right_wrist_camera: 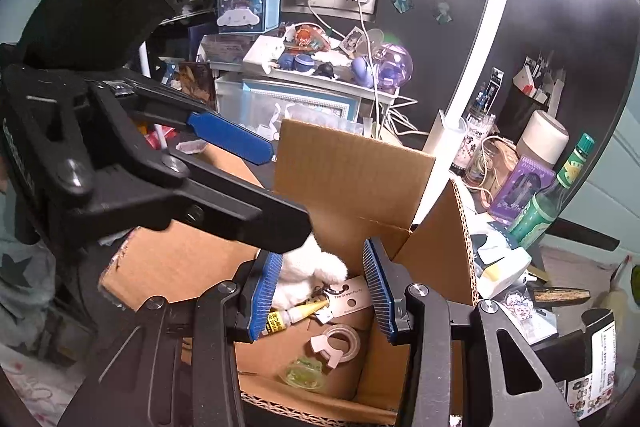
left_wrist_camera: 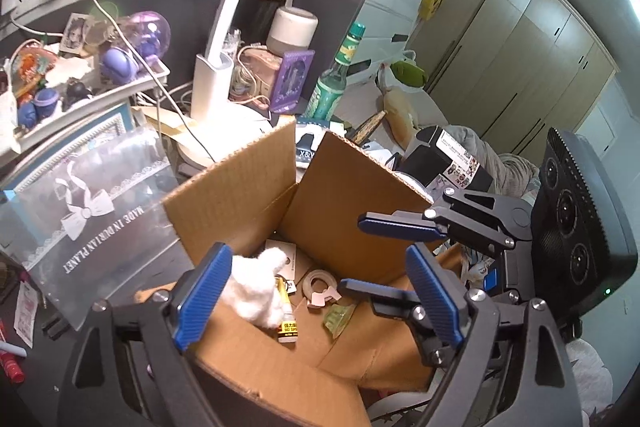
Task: Organize objects
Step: 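Carry the glue tube into the cardboard box and release it, then move the right gripper back toward the lavender cable on the desk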
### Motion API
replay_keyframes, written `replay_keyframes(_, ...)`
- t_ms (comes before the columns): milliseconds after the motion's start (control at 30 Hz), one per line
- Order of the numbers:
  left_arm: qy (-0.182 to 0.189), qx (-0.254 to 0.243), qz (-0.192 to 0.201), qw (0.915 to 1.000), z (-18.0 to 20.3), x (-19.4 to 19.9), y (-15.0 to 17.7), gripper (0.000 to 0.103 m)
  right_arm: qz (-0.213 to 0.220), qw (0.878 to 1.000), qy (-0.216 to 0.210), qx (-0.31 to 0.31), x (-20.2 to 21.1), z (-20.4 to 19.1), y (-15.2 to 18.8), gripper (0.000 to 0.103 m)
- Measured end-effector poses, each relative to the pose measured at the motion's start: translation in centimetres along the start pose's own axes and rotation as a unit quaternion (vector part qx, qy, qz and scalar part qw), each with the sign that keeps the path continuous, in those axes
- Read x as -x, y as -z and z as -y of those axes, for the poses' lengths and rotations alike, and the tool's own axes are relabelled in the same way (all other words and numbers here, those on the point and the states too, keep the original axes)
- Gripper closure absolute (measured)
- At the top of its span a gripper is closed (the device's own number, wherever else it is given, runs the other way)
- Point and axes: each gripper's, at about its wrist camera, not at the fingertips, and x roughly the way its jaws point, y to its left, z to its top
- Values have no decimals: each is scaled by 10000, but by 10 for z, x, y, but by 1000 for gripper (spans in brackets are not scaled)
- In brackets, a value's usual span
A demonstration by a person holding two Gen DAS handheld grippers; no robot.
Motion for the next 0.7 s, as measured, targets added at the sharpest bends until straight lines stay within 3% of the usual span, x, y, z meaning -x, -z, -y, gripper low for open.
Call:
replay_keyframes(133, -129, -27, 153, 9998, -2, 20, 7, 15, 219, 9997, 37, 77, 10, -8, -5, 64)
replay_keyframes(200, -182, -23, 234, 9996, -4, 33, 13, 8, 394, 9990, 44, 196, 17, -20, -9, 63)
replay_keyframes(300, -399, -28, 436, 9982, -11, 62, 28, 7, 598, 9975, -97, 368, 21, -39, -16, 62)
replay_keyframes(500, -781, 186, 943, 9923, -29, 114, 68, 1, 994, 9890, -810, 740, 25, -88, -28, 62)
replay_keyframes(700, -1177, 594, 1323, 9824, -60, 148, 125, 1, 922, 9773, -1561, 1096, 7, -143, -32, 62)
